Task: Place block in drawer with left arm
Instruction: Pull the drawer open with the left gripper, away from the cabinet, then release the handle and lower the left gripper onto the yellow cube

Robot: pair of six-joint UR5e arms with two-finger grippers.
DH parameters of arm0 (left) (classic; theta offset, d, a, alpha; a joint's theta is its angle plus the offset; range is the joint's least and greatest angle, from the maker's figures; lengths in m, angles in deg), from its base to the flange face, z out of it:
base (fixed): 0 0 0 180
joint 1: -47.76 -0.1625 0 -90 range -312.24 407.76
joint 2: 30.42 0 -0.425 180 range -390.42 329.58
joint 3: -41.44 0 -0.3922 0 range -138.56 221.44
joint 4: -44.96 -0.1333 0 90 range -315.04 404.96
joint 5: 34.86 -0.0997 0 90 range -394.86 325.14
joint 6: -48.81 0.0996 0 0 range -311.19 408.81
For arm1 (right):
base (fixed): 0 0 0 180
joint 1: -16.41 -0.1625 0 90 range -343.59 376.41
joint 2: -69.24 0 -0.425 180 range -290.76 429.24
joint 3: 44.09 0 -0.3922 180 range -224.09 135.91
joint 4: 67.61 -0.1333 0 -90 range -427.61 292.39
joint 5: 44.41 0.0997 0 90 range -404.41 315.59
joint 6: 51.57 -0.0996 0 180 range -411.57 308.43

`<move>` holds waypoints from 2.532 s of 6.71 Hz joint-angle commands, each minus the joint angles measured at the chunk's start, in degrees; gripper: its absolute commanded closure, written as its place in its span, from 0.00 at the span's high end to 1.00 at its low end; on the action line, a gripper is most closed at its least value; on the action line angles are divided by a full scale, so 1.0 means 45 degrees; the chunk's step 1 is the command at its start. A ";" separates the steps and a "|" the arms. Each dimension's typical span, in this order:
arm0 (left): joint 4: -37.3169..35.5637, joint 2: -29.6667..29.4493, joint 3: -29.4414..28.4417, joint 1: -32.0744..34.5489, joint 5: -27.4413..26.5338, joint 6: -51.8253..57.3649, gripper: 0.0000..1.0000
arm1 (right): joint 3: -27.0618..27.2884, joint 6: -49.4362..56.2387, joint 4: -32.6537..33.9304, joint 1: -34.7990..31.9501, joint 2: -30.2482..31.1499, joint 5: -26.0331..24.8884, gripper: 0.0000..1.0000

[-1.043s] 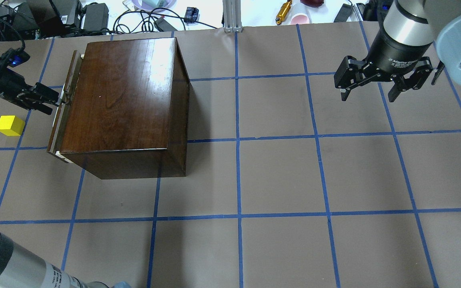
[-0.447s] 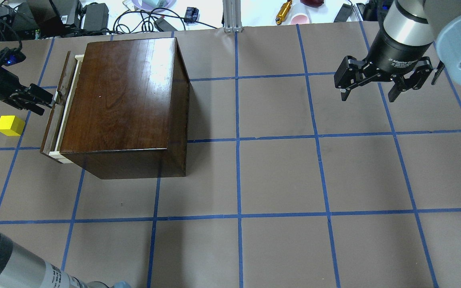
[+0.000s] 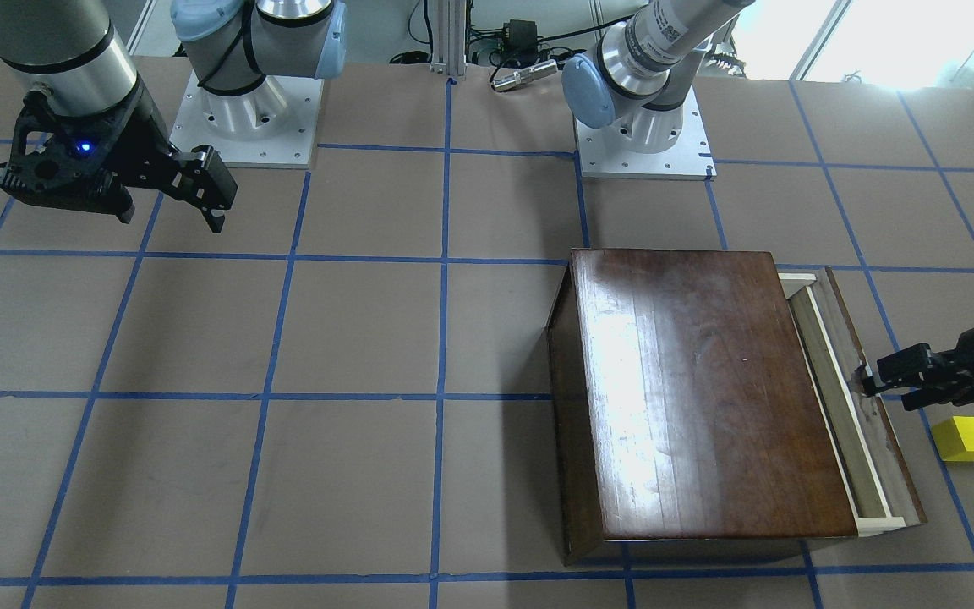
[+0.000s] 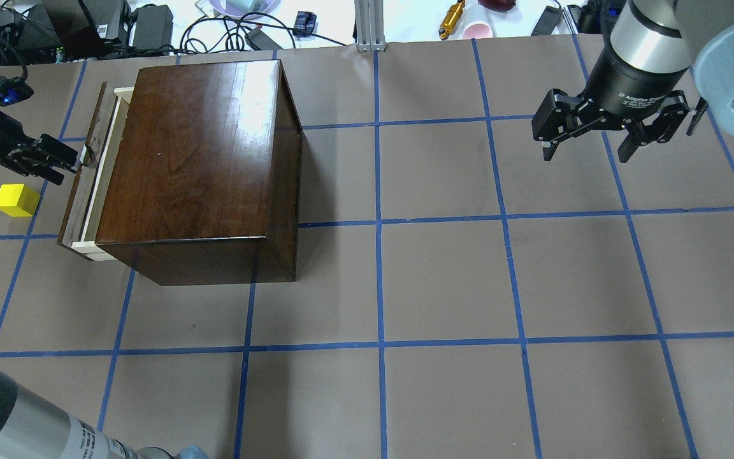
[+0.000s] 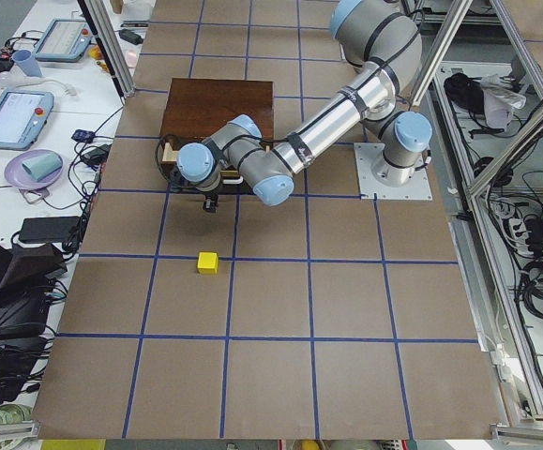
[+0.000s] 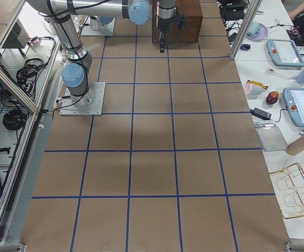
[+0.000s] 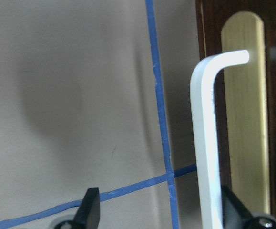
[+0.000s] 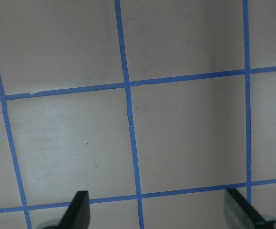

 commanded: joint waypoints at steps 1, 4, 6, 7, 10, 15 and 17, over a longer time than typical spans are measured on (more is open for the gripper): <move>-0.0006 0.0016 -0.0062 -0.0105 -0.0161 -0.0011 0.86 | 0.0000 0.0000 0.0000 0.0000 0.0000 0.0000 1.00; -0.0006 0.0172 -0.0101 -0.0105 -0.0686 -0.0011 0.86 | 0.0000 0.0000 0.0000 0.0000 0.0000 0.0000 1.00; -0.0258 0.0133 -0.0101 -0.0105 -0.0864 0.0008 0.87 | 0.0000 0.0000 0.0000 0.0000 0.0000 0.0000 1.00; -0.0279 0.0114 -0.0101 -0.0105 -0.0864 0.0008 0.86 | 0.0019 0.0000 0.0000 0.0000 0.0000 0.0000 1.00; -0.0260 0.0171 -0.0218 -0.0589 -0.1078 0.0066 0.87 | 0.0000 0.0000 0.0000 0.0000 0.0000 0.0000 1.00; -0.0279 0.0018 -0.0625 -0.0768 -0.1430 0.0007 0.88 | 0.0000 0.0000 0.0000 0.0000 0.0000 0.0000 1.00; -0.0899 -0.0780 -0.1621 -0.0769 -0.2398 -0.0030 0.89 | 0.0000 0.0000 0.0000 0.0000 0.0000 0.0000 1.00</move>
